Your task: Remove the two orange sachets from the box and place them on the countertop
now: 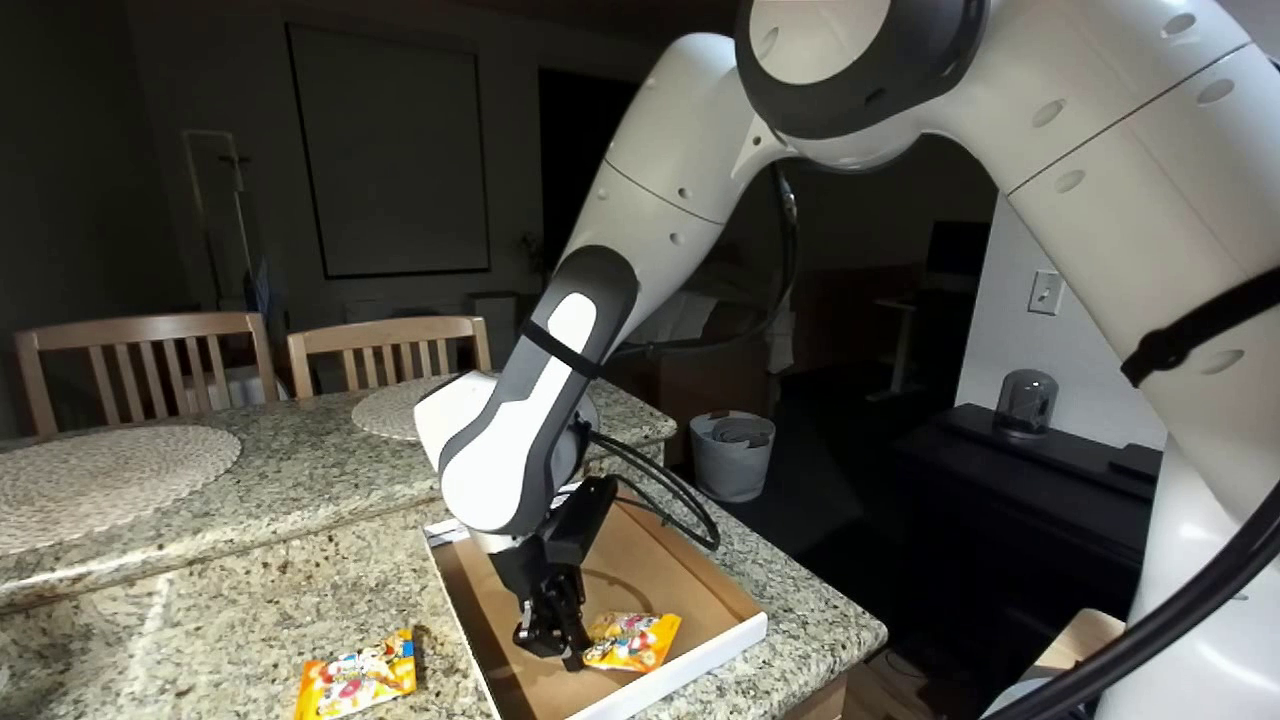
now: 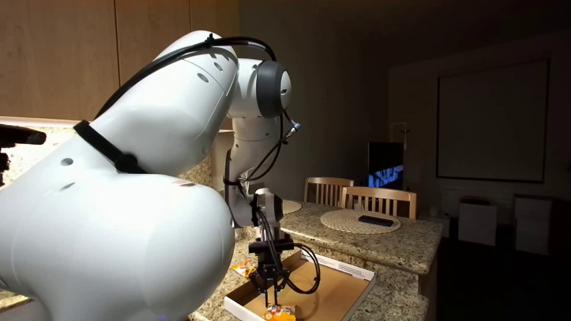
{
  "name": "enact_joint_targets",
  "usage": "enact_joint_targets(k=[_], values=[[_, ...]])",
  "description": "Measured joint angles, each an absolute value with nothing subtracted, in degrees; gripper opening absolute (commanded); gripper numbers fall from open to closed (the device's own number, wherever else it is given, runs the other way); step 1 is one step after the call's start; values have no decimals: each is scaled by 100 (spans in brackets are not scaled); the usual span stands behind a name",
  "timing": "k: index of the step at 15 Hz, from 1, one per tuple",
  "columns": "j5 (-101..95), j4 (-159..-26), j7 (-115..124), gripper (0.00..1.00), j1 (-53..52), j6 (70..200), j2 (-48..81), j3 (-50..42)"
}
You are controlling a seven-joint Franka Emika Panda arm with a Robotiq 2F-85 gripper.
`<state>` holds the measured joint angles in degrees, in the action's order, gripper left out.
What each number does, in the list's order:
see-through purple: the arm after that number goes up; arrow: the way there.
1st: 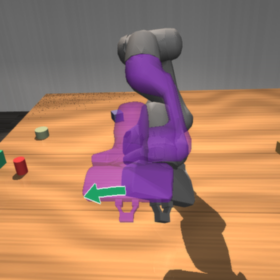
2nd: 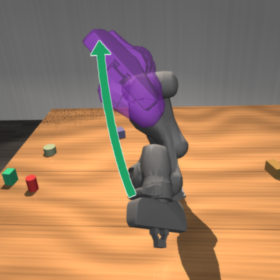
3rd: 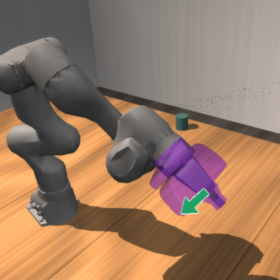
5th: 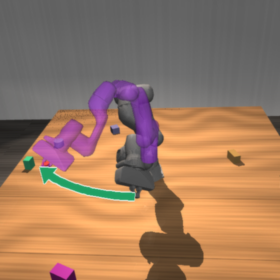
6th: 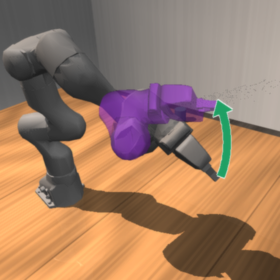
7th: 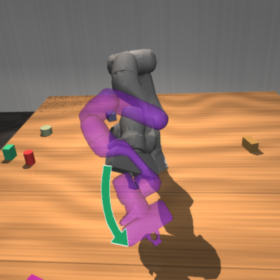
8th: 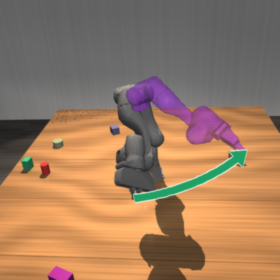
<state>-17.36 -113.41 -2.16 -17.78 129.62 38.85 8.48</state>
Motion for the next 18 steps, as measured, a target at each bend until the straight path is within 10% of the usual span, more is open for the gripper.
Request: enact_joint_targets(k=[17, 18], values=[[-1589, -11353, -183, 6, -1617, 13164, 3245, 738], [-1563, -11353, -183, 32, -1581, 13146, 3131, 738]])
